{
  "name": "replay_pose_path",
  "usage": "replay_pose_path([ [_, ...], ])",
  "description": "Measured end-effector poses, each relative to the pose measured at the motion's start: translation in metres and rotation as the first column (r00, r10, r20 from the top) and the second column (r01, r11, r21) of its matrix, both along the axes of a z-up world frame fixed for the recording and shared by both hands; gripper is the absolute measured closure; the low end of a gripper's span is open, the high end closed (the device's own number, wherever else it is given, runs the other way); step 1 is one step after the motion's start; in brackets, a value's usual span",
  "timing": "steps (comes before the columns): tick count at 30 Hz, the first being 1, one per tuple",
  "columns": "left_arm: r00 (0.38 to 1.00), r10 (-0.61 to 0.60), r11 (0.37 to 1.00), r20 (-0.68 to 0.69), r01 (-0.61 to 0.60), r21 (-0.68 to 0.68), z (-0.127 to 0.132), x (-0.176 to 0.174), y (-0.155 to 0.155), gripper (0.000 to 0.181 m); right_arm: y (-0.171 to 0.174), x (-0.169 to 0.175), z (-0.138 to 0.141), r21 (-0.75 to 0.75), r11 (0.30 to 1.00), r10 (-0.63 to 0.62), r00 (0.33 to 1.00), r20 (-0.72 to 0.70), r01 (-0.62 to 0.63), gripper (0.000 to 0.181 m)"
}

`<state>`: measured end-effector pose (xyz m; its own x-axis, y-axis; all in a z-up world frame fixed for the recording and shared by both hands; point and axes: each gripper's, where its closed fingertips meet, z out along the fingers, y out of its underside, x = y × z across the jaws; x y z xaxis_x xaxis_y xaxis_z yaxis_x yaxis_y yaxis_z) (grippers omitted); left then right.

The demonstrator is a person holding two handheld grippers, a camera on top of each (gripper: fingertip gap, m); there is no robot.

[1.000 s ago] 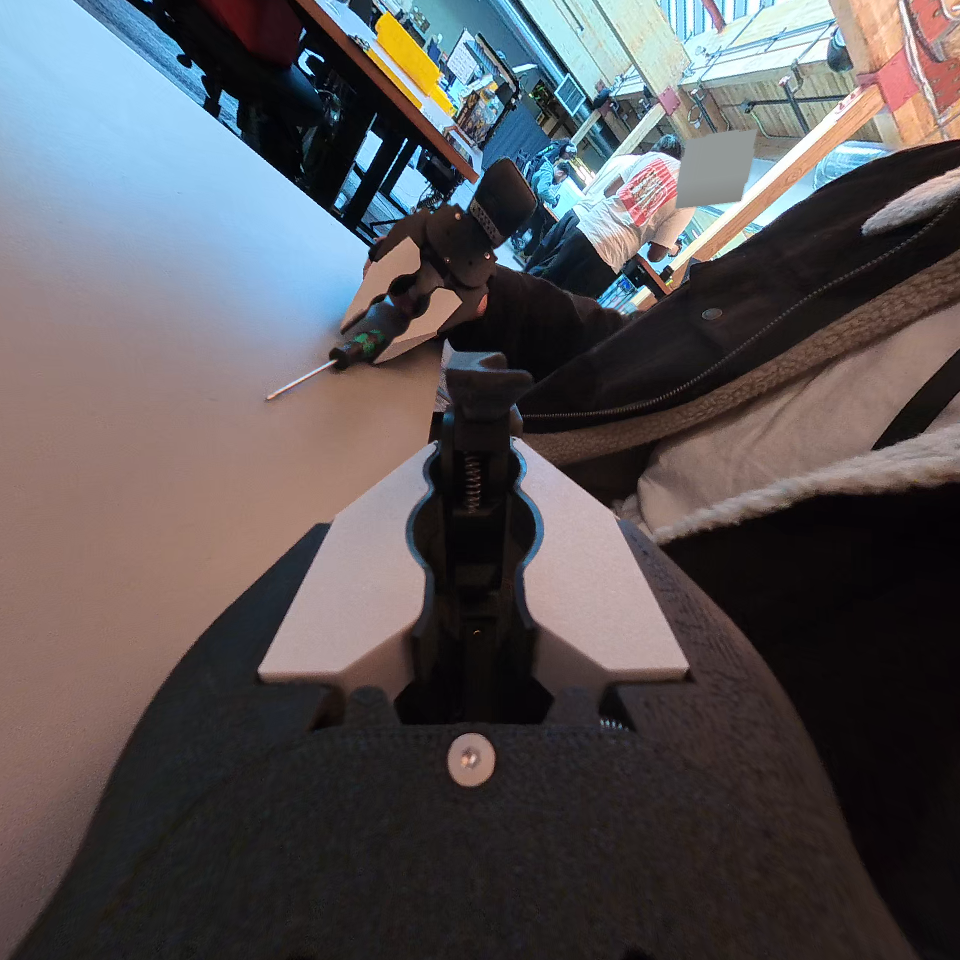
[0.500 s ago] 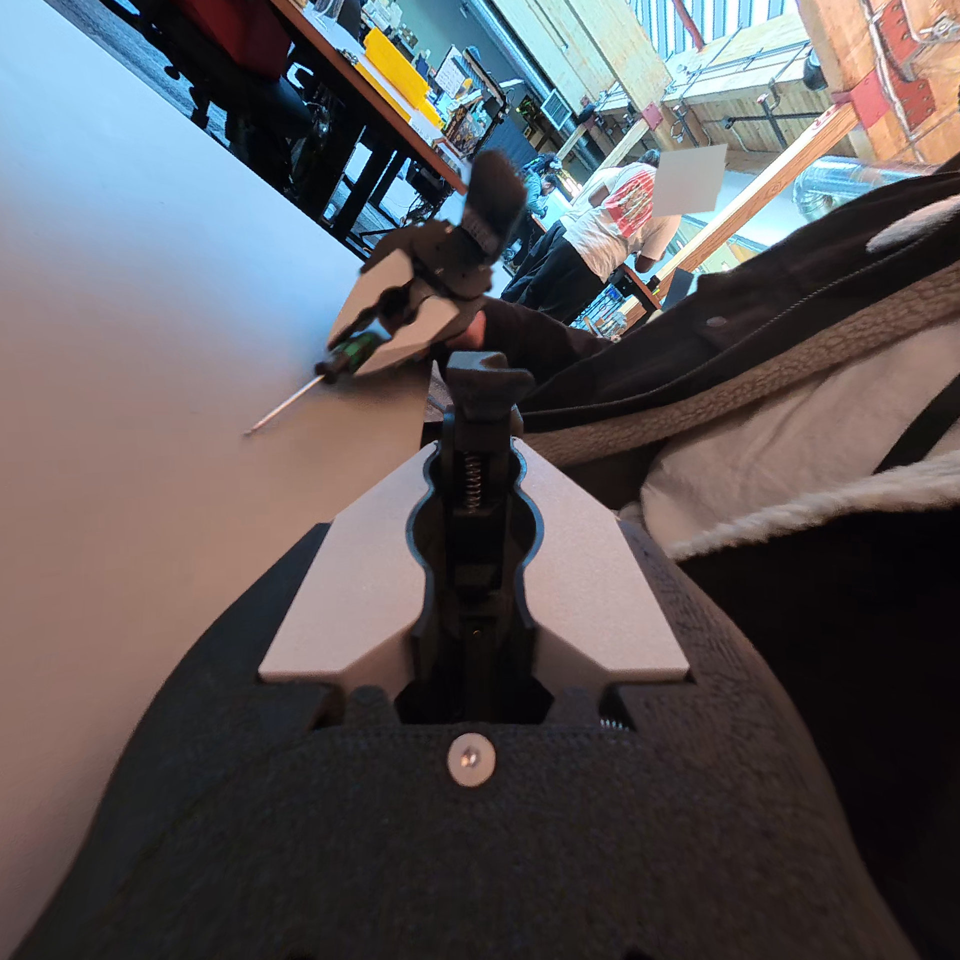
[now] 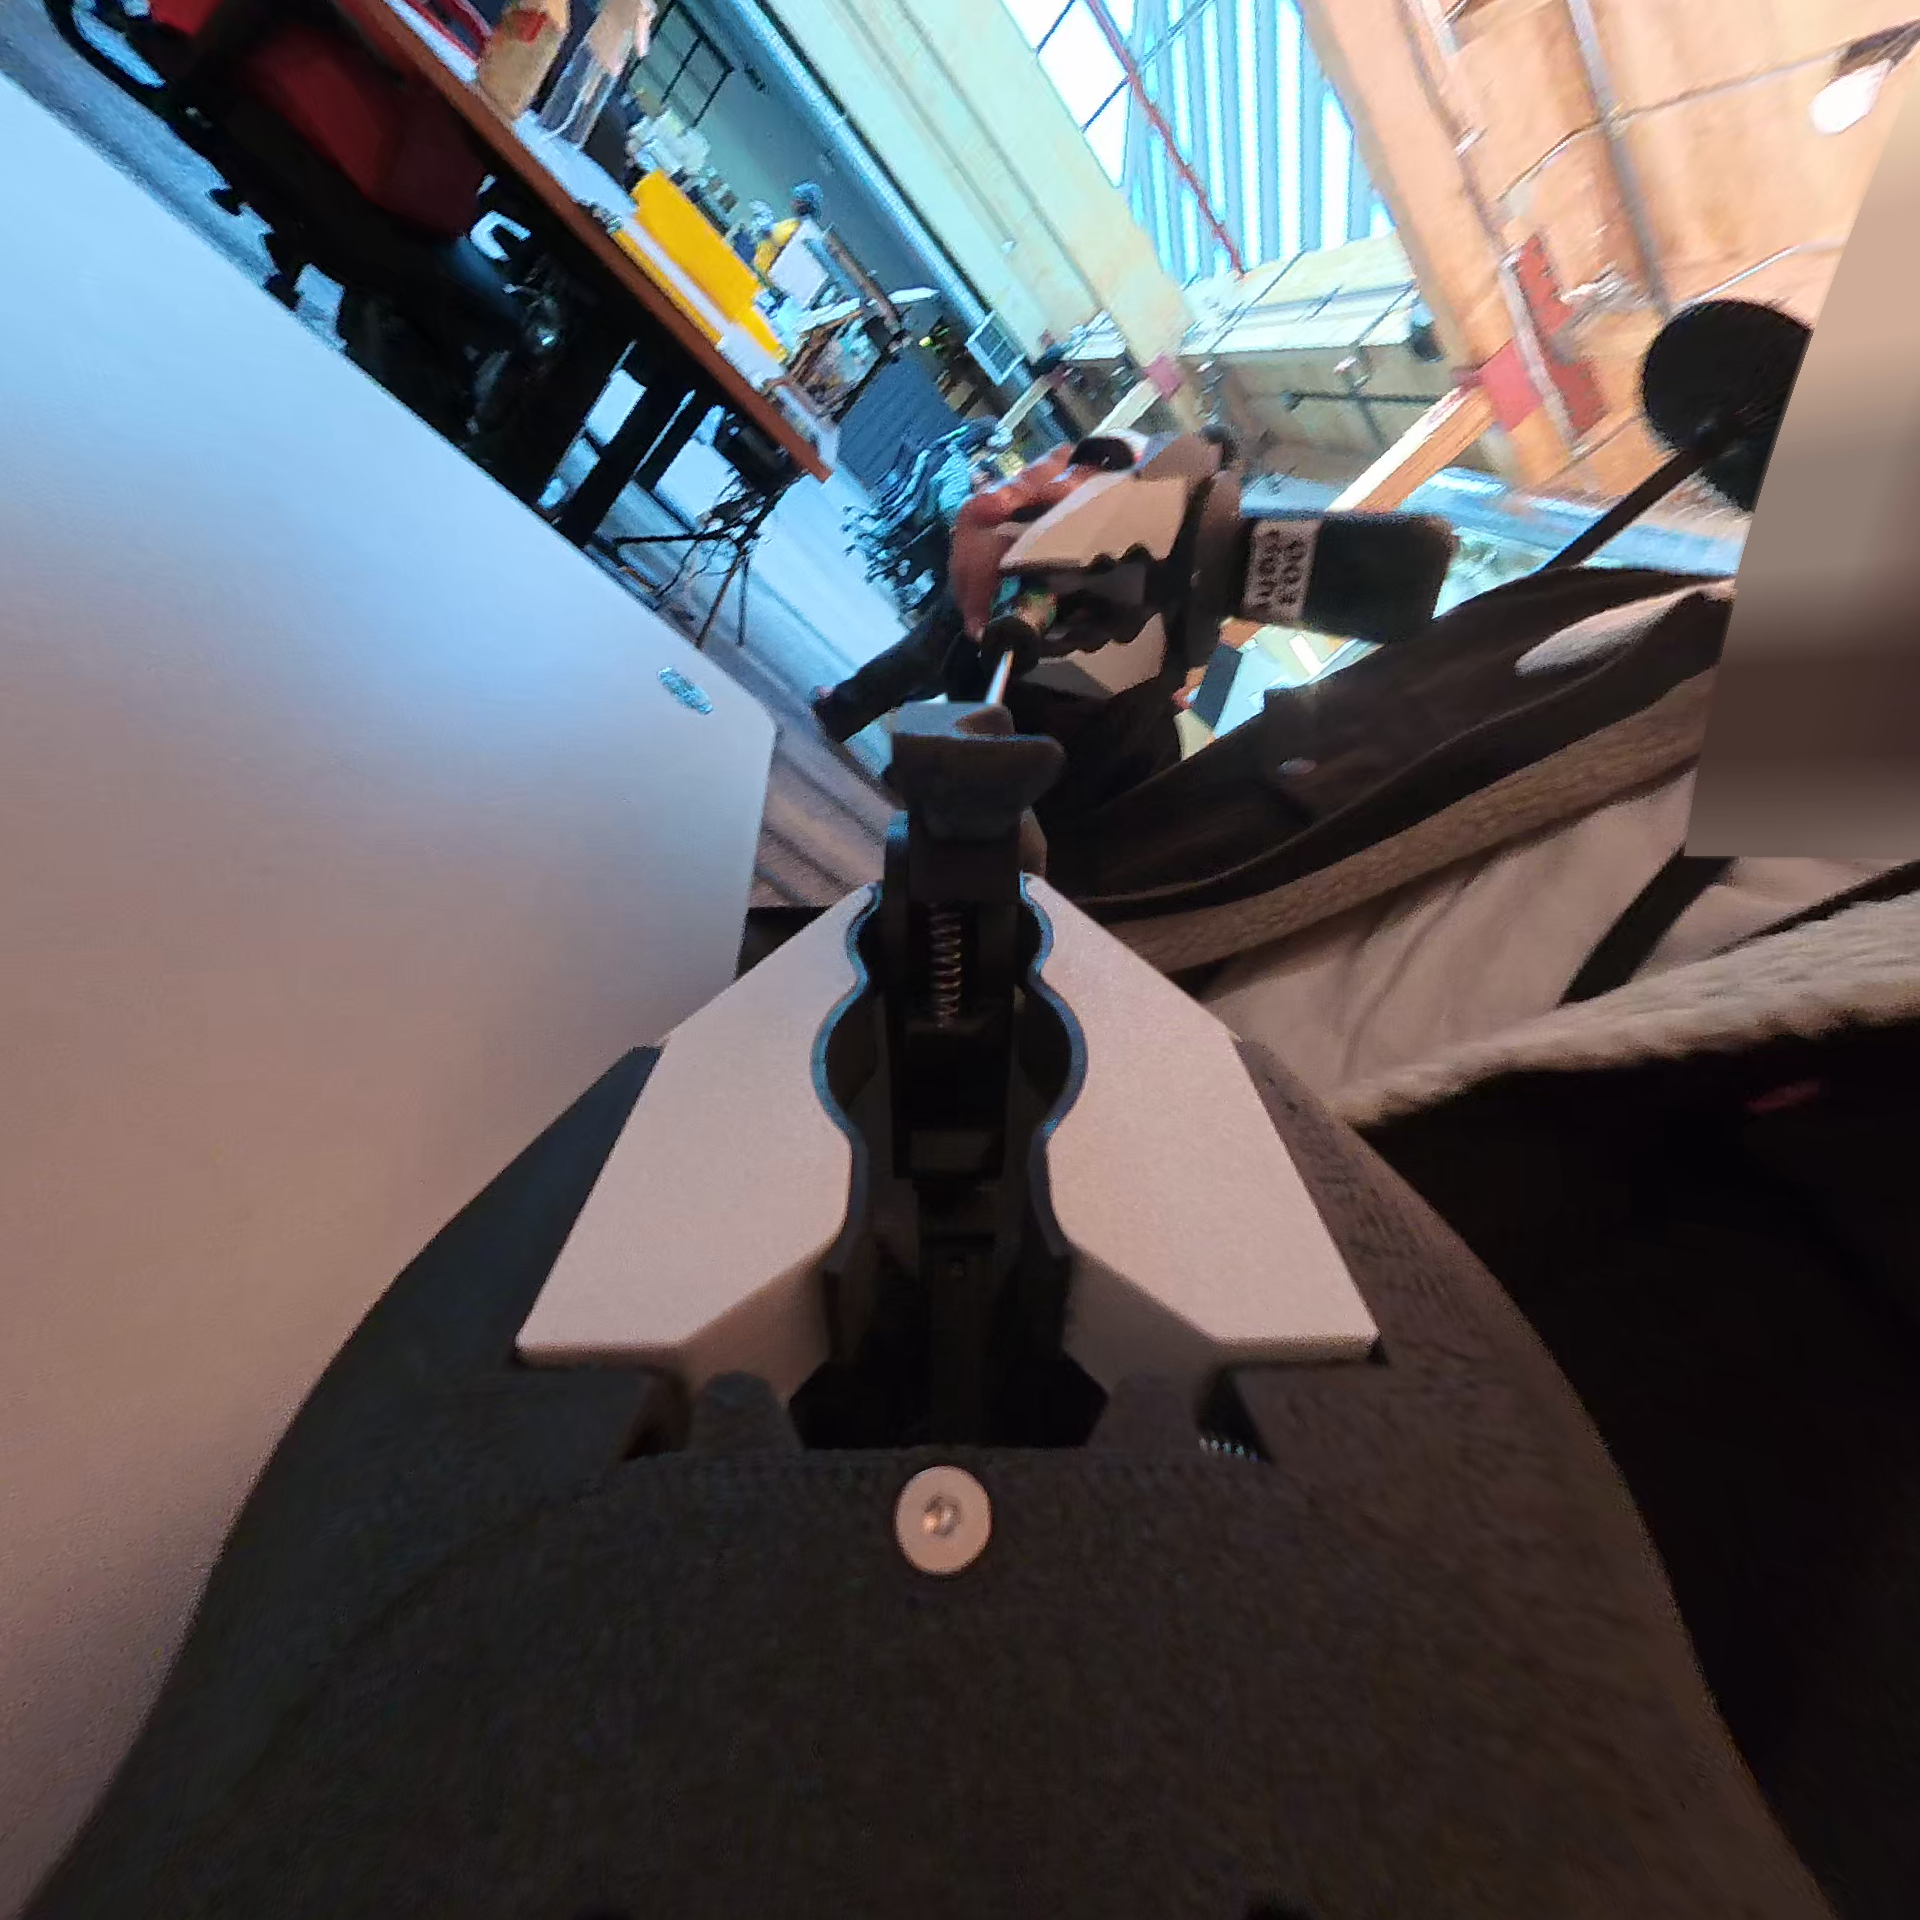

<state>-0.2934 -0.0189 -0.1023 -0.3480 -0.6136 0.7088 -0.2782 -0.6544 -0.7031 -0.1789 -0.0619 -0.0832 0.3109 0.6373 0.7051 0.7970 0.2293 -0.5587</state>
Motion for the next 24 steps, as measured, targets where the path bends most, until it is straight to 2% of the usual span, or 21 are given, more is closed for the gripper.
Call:
replay_pose_path([
  [4,0.999,-0.003,1.000,0.037,0.004,-0.031,0.0081,-0.0019,0.0007,0.160,0.0019,0.0010,-0.0067,0.006,1.000,-0.001,1.000,0.014,0.001,0.160],
  [7,0.999,-0.011,1.000,0.030,0.012,-0.022,0.0073,-0.0019,-0.0012,0.159,0.0022,-0.0014,-0.0040,-0.005,1.000,0.009,0.999,-0.033,-0.009,0.160],
  [24,0.999,-0.017,0.999,0.035,0.018,-0.046,0.0073,-0.0022,-0.0002,0.159,0.0023,-0.0075,-0.0024,-0.010,1.000,0.022,0.999,-0.034,-0.022,0.160],
])
